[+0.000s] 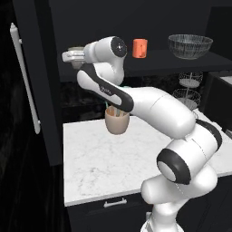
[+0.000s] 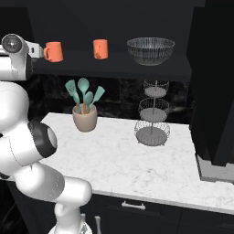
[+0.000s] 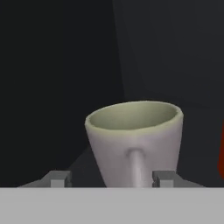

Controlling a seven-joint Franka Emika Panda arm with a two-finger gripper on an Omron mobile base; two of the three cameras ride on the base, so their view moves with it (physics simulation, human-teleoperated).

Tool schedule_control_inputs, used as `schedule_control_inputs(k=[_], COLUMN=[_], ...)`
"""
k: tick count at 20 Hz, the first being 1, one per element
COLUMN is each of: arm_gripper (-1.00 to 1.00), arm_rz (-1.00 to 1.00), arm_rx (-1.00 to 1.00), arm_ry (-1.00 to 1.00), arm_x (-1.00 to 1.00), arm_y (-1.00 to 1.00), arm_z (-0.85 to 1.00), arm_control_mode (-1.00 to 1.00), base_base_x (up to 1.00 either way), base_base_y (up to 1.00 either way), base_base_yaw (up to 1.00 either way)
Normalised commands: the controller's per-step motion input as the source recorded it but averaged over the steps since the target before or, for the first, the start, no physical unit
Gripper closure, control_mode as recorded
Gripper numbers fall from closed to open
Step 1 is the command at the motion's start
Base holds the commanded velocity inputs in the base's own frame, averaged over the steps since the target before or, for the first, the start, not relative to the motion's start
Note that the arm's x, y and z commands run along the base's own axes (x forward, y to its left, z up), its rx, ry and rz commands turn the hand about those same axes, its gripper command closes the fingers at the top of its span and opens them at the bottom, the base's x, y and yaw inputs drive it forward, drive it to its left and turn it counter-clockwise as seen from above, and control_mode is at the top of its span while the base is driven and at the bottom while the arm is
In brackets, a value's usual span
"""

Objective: Gather all objects into one cabinet and sort the glasses and bowls to opposite sides.

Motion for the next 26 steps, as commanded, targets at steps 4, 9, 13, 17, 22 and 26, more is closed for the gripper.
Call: schedule_control_inputs(k=[4,9,13,17,22,26], arm_gripper=[-1.00,-1.00,-1.00,-1.00,-1.00,-1.00], arm_rz=[-0.02,-0.07,-0.11,-0.11,-0.12,-0.17], arm_rx=[0.00,0.00,0.00,0.01,0.04,0.05], arm_ry=[0.00,0.00,0.00,0.01,0.02,0.02], arm_x=[-0.09,-0.36,-0.26,-0.21,-0.21,-0.05], arm_y=[-0.03,-0.28,-0.38,-0.42,-0.61,-0.69], arm_z=[0.00,-0.01,0.00,0.00,0.00,0.00], arm_control_mode=[-1.00,-1.00,-1.00,-1.00,-1.00,-1.00], base_base_x=[0.00,0.00,0.00,0.00,0.00,0.00], base_base_y=[0.00,0.00,0.00,0.00,0.00,0.00], base_base_yaw=[0.00,0.00,0.00,0.00,0.00,0.00])
